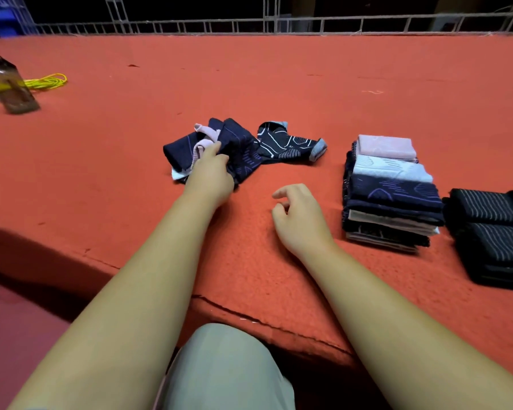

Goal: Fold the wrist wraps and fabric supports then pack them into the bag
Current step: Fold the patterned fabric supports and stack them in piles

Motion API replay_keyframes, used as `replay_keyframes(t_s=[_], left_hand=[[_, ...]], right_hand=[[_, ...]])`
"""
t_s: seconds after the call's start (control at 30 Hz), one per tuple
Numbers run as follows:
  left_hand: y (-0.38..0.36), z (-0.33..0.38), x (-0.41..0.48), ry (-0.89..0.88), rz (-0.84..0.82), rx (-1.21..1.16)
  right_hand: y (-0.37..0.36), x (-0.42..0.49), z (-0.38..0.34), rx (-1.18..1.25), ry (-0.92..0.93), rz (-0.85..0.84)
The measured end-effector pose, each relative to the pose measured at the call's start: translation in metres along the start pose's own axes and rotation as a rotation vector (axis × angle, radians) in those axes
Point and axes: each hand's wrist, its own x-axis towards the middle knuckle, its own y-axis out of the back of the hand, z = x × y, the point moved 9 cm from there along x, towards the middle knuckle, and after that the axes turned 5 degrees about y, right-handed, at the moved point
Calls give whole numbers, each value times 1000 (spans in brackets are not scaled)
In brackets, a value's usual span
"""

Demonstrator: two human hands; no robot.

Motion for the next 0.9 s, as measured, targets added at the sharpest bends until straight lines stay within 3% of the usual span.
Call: replay_keyframes(t_s=[0.33,0.67,0.8,0.9], left_hand=[[10,21,2,-135,71,-164],[101,104,-78,-516,454,-203],[131,133,-104,-523,418,-330],[153,146,-123,-491,406,-476]], right_hand=[[1,-1,2,11,2,-13],[43,0,-36,178,-129,86],[85,-17,-55,-3,-135,197],[120,-31,-61,39,-147,190]])
